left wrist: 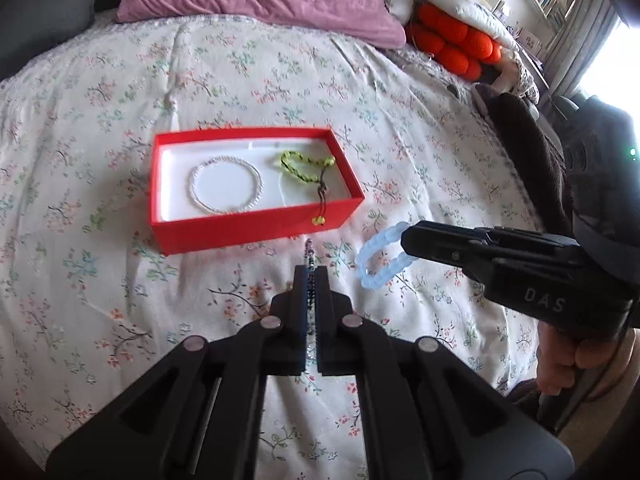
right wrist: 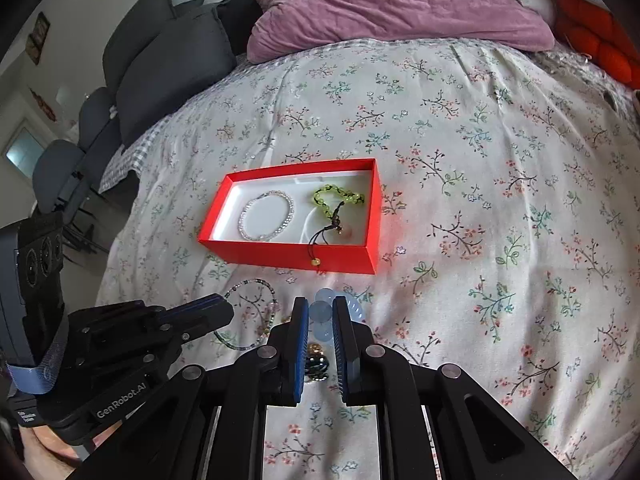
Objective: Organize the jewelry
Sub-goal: 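Carry both bracelets into the red box and open both tools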
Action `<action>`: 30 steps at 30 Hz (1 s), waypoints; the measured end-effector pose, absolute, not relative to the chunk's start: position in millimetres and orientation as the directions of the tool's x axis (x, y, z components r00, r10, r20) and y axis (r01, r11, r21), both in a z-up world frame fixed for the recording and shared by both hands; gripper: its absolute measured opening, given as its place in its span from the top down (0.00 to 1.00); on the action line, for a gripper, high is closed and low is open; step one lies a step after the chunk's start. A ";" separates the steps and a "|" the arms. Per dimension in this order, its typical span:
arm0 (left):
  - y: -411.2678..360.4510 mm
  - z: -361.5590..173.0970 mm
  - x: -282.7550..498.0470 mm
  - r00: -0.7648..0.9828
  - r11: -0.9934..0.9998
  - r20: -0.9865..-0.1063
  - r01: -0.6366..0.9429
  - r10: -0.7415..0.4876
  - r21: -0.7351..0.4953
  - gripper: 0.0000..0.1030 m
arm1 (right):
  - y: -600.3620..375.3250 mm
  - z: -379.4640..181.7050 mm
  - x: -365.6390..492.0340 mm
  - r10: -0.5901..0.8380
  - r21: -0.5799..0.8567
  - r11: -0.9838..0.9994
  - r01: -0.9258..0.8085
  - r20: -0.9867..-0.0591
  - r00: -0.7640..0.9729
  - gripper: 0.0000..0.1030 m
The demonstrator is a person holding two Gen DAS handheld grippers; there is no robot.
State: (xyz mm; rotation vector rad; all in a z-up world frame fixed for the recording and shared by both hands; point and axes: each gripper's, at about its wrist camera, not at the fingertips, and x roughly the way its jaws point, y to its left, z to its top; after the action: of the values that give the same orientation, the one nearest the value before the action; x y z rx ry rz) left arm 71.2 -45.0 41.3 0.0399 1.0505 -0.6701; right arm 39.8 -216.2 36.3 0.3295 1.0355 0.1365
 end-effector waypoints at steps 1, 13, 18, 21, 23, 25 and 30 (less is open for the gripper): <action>-42.6 43.5 71.6 0.330 0.806 -0.808 0.526 -0.488 -0.272 0.97 | -214.8 38.0 39.5 0.254 0.319 0.947 0.041 -0.820 0.513 0.88; -33.3 60.3 90.6 0.416 0.849 -0.781 0.461 -0.466 -0.260 0.97 | -210.6 52.9 49.6 0.259 0.340 0.939 0.045 -0.790 0.556 0.88; -40.1 63.8 109.3 0.452 0.859 -0.753 0.420 -0.478 -0.293 0.97 | -208.8 68.7 64.8 0.253 0.358 0.932 0.054 -0.748 0.613 0.88; -40.7 59.6 122.8 0.450 0.853 -0.737 0.390 -0.505 -0.346 0.97 | -209.8 74.2 75.9 0.243 0.369 0.927 0.067 -0.727 0.643 0.88; -40.5 55.1 133.2 0.452 0.849 -0.725 0.368 -0.520 -0.380 0.97 | -210.8 75.1 83.9 0.223 0.363 0.928 0.083 -0.721 0.656 0.88; -39.1 48.8 142.2 0.450 0.845 -0.719 0.346 -0.530 -0.408 0.97 | -212.0 74.1 92.3 0.209 0.357 0.929 0.094 -0.719 0.662 0.88; -34.0 28.5 161.3 0.436 0.853 -0.734 0.303 -0.521 -0.425 0.97 | -210.0 63.9 114.1 0.213 0.364 0.926 0.104 -0.728 0.652 0.88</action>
State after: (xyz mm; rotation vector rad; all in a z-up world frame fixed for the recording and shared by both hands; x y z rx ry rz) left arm 161.3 -34.0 28.5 -0.2445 0.9959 -0.5191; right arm 114.1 -210.0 63.9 0.3955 0.8647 0.0633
